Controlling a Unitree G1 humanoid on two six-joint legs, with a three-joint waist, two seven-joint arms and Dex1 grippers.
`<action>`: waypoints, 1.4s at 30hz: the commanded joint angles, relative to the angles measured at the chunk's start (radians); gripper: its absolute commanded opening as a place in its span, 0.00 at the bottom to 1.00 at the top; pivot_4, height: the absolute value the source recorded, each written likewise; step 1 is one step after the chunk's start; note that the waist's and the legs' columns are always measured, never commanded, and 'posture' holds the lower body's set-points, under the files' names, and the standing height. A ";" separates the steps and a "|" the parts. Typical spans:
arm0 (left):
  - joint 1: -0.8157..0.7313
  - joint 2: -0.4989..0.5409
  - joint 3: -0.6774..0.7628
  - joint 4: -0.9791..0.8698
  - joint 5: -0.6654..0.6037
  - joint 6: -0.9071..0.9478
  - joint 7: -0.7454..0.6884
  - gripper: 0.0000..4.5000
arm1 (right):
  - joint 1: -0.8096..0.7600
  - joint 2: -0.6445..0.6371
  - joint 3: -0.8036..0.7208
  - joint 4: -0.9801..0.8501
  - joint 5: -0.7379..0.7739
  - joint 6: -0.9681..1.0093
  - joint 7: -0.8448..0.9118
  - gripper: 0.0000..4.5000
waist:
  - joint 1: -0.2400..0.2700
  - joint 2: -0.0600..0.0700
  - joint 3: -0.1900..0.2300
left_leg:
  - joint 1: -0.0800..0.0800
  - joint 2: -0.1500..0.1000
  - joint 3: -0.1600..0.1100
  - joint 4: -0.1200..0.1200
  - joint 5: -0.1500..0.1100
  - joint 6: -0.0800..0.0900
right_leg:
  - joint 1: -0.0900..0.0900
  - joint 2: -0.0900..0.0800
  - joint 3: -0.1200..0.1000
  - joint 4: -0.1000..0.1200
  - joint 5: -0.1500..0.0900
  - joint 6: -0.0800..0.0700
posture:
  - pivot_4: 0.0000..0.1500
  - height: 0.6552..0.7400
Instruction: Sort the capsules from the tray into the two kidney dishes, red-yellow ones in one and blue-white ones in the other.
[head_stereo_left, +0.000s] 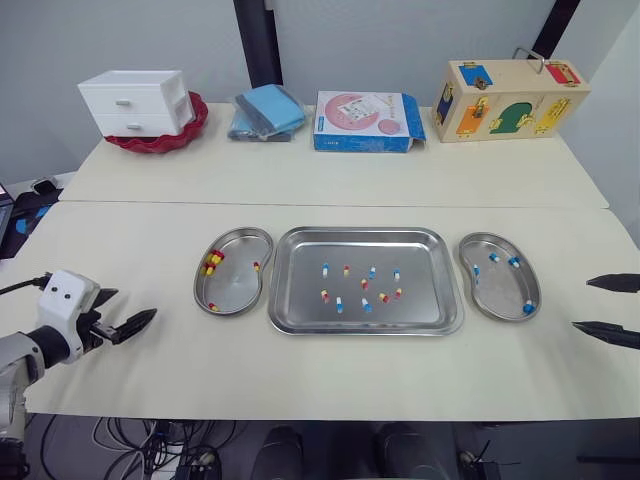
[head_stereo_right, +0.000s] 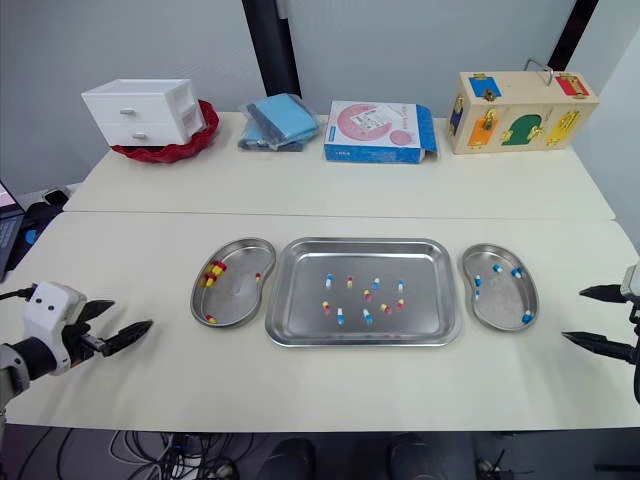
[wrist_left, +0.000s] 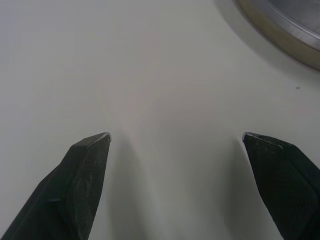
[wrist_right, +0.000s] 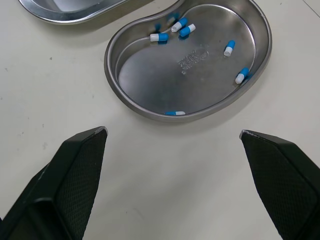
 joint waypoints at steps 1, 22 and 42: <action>0.011 0.005 0.021 -0.026 -0.026 0.011 -0.011 0.97 | 0.006 -0.001 -0.058 -0.001 0.010 -0.004 0.007 1.00 | 0.000 0.000 0.000 | 0.000 0.000 0.000 0.000 0.000 0.000 | 0.000 0.000 0.000 0.000 0.000 0.000 | 1.00 1.00; 0.122 -0.017 0.055 -0.104 -0.091 0.050 -0.063 0.97 | 0.225 0.128 -0.215 -0.266 0.064 0.087 0.002 1.00 | 0.003 0.000 0.000 | 0.000 0.000 -0.001 0.000 0.000 0.000 | 0.001 0.000 0.000 0.000 0.000 0.000 | 1.00 1.00; 0.410 -0.094 0.206 -0.409 -0.187 0.138 -0.013 0.97 | 0.265 0.463 0.108 -0.725 0.107 0.048 -0.211 1.00 | 0.004 -0.007 -0.004 | 0.003 0.001 -0.001 0.001 0.000 0.000 | 0.004 0.001 0.000 0.000 0.000 0.000 | 1.00 1.00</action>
